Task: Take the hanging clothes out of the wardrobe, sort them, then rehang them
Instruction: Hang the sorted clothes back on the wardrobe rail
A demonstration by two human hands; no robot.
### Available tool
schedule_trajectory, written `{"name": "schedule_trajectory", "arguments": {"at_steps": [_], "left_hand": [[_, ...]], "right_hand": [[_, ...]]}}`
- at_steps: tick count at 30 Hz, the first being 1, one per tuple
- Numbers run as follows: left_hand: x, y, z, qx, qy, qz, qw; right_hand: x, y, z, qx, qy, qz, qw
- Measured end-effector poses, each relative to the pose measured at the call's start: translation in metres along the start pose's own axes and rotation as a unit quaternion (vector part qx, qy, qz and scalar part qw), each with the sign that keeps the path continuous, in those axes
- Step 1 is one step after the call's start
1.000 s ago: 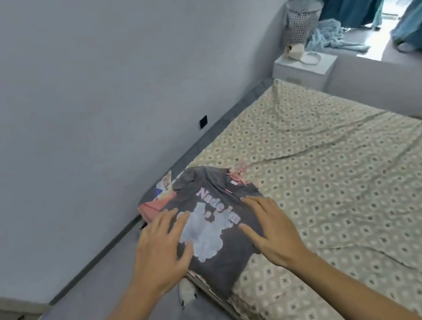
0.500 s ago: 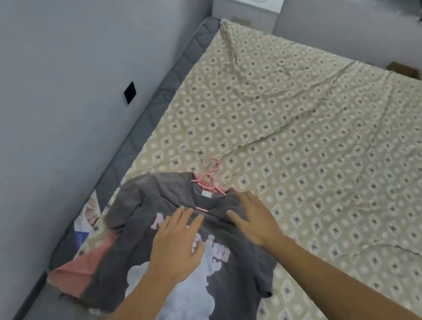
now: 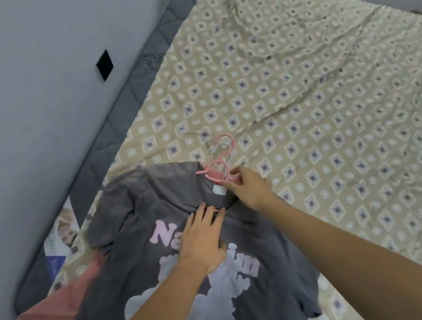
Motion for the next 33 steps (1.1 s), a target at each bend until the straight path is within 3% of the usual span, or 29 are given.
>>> {"name": "schedule_trajectory", "arguments": {"at_steps": [6, 15, 18, 23, 28, 33], "left_hand": [[0.042, 0.016, 0.009, 0.013, 0.034, 0.025, 0.999], [0.173, 0.132, 0.053, 0.047, 0.094, 0.234, 0.967], [0.215, 0.198, 0.08, 0.077, 0.096, 0.261, 0.957], [0.275, 0.348, 0.154, 0.124, 0.034, 0.329, 0.935], [0.321, 0.513, 0.258, 0.225, -0.019, 0.422, 0.878], [0.319, 0.655, 0.35, 0.304, -0.035, 0.473, 0.826]], "right_hand": [[0.026, 0.035, -0.073, 0.067, -0.144, -0.076, 0.984], [0.141, 0.162, -0.185, 0.198, -0.197, -0.081, 0.957], [0.18, 0.235, -0.217, 0.27, -0.177, -0.094, 0.942], [0.232, 0.383, -0.256, 0.396, -0.186, -0.146, 0.887], [0.281, 0.557, -0.294, 0.502, -0.225, -0.217, 0.807], [0.309, 0.725, -0.294, 0.569, -0.229, -0.297, 0.732]]}}
Point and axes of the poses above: each hand's wrist, its own y-axis away from the middle knuckle, its own x-axis out of the back of the hand, z = x × y, the point moved 5 cm from there along -y, towards the middle knuckle, and after that the axes turned 5 degrees about z, right-handed, at the moved point
